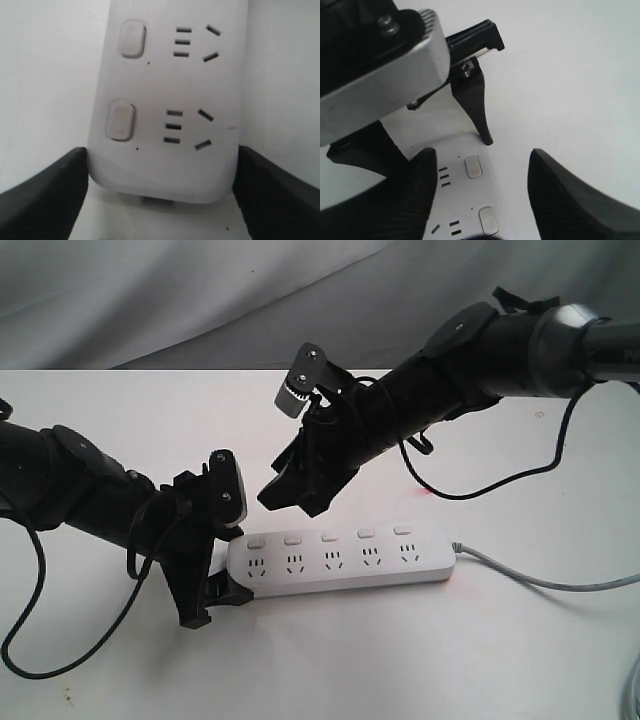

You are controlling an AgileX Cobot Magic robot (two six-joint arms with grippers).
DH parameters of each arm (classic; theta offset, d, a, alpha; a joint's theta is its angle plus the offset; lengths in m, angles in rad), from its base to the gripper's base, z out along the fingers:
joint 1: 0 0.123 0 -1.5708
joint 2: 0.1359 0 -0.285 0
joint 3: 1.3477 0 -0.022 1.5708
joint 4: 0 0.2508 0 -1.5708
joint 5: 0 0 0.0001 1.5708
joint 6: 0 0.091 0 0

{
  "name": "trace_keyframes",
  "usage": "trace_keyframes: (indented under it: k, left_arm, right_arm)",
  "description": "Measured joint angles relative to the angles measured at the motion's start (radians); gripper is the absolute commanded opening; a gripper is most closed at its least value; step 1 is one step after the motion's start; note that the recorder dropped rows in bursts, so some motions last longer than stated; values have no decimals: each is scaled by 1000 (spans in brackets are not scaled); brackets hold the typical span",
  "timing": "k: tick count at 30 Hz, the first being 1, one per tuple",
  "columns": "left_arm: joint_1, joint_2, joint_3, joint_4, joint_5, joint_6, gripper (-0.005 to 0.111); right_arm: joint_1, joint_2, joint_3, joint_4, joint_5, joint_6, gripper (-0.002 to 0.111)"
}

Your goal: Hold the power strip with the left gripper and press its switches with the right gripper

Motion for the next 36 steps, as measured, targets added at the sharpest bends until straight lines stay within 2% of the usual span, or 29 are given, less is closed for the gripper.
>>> trace_keyframes:
  k: [36]
  left_arm:
    - [0,0,0,0,0,0,56]
  right_arm:
    - [81,136,0,96,-155,-187,51]
